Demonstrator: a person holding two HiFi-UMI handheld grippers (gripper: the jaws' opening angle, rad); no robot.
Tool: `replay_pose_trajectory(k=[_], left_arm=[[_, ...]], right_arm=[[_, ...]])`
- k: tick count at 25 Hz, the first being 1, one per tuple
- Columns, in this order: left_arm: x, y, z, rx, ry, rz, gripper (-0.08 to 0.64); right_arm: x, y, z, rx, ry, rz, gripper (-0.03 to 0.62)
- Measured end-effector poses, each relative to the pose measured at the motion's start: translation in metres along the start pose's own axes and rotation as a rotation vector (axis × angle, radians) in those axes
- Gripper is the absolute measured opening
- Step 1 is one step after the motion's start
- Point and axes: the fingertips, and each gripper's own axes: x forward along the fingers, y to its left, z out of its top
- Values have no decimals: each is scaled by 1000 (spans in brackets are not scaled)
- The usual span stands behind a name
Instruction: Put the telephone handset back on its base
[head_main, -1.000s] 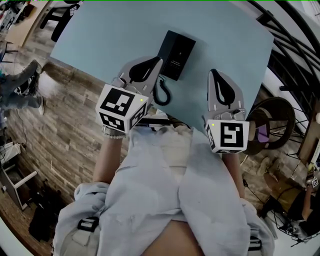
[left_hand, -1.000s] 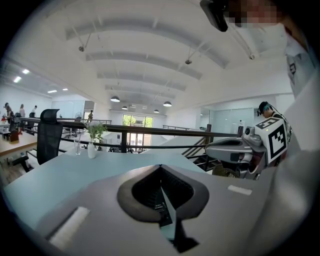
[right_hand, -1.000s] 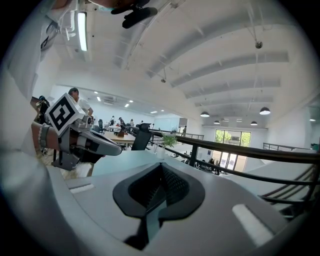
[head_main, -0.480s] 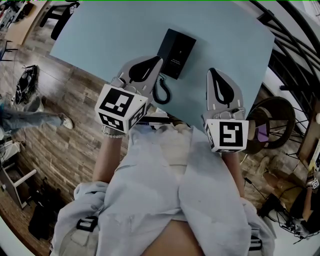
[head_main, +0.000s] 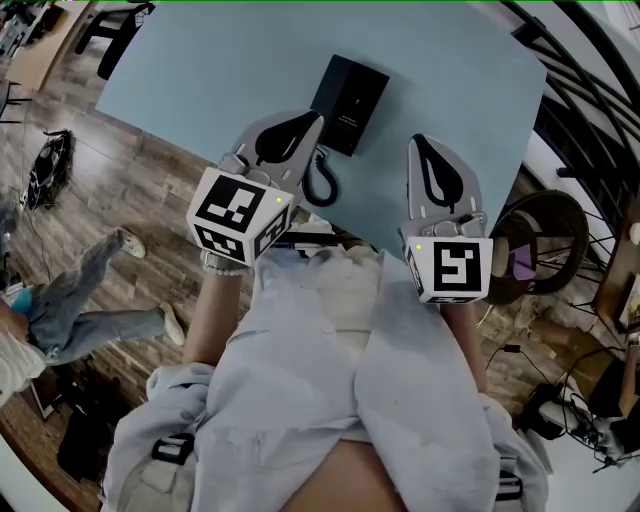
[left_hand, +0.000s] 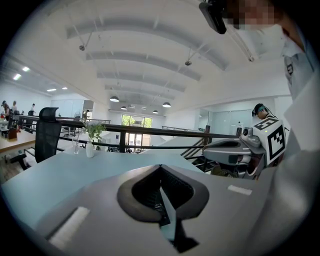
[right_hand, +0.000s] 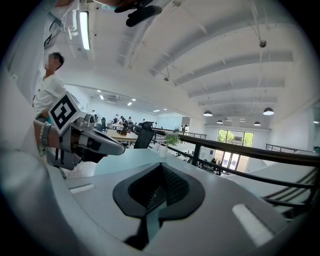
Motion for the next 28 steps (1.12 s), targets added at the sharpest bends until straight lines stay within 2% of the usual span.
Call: replay_pose_trajectory(k=[28], left_arm=[[2,2,-7,-13,23,-3,3]], right_arm=[[2,5,-4,-2,14,6,6]])
